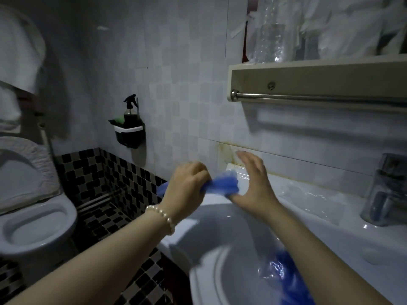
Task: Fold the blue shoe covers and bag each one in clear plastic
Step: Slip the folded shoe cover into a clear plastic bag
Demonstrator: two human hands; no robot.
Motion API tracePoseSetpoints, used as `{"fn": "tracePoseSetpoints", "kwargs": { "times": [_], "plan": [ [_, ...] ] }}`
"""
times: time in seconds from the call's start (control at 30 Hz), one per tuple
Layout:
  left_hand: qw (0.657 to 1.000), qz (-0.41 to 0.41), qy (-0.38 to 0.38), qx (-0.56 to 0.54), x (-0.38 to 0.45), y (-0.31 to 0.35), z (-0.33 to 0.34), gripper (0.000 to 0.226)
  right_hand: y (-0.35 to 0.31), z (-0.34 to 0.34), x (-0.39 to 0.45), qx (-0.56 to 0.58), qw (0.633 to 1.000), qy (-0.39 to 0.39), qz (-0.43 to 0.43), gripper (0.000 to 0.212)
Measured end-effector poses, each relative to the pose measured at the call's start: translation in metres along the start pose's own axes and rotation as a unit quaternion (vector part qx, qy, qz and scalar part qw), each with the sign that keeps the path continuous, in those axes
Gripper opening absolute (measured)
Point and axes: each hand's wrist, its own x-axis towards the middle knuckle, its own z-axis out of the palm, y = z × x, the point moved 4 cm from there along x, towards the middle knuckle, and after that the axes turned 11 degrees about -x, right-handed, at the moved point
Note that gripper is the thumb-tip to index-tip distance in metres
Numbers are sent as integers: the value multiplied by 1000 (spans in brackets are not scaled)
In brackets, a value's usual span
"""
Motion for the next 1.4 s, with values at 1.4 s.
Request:
{"fn": "tracePoseSetpoints", "kwargs": {
  "times": [1.4],
  "plan": [
    [942, -291, -164, 4, -65, -29, 23, 40, 16, 62, -26, -34, 964, -223, 139, 63]
  ]
}}
